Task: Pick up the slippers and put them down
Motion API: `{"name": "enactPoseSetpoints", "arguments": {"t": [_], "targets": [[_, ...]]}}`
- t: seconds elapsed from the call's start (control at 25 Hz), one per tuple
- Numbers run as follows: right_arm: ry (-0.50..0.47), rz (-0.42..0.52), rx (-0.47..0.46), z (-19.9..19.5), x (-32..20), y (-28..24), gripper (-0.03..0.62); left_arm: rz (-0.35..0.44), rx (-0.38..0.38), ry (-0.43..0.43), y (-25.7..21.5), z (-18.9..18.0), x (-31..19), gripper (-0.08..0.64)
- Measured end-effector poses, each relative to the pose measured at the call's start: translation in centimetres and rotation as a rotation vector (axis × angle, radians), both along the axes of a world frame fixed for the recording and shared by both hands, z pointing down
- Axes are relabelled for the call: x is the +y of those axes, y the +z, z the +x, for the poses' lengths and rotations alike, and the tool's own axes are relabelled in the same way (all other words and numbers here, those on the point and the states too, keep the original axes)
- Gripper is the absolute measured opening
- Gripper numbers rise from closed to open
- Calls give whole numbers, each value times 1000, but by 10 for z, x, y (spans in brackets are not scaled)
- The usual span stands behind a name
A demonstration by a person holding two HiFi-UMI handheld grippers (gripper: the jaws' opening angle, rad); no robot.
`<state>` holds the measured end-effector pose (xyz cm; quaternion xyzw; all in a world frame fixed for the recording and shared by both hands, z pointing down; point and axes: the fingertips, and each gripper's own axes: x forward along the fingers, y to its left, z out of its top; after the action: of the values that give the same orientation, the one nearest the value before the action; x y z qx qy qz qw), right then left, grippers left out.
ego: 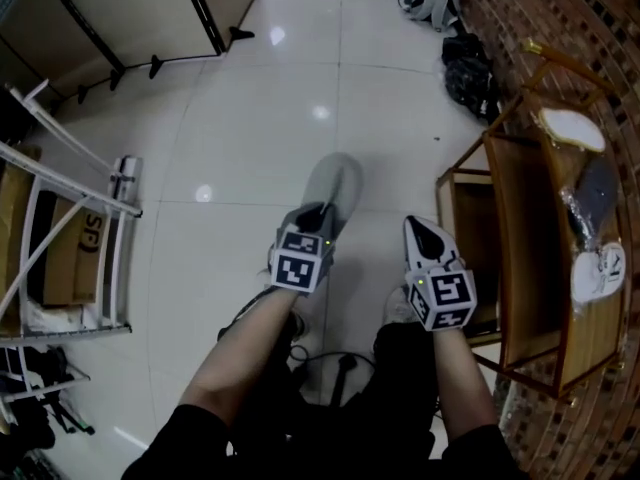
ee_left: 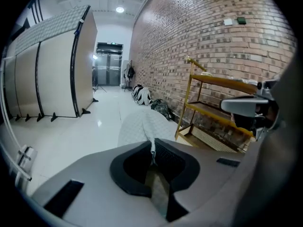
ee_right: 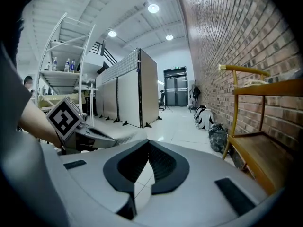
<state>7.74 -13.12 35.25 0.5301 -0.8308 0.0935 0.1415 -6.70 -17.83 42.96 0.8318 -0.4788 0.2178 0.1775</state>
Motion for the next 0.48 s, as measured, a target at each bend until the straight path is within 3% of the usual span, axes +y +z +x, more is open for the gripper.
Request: {"name": "enactPoseSetpoints", "arguments": {"t": [0.2, 0.48], "targets": [[-52, -46, 31, -6, -31, 50, 9, -52, -10, -43, 61, -5, -15, 15], [-101, -183, 47, -10, -42, 140, 9, -199, -23, -82, 168, -2, -14, 15]]}}
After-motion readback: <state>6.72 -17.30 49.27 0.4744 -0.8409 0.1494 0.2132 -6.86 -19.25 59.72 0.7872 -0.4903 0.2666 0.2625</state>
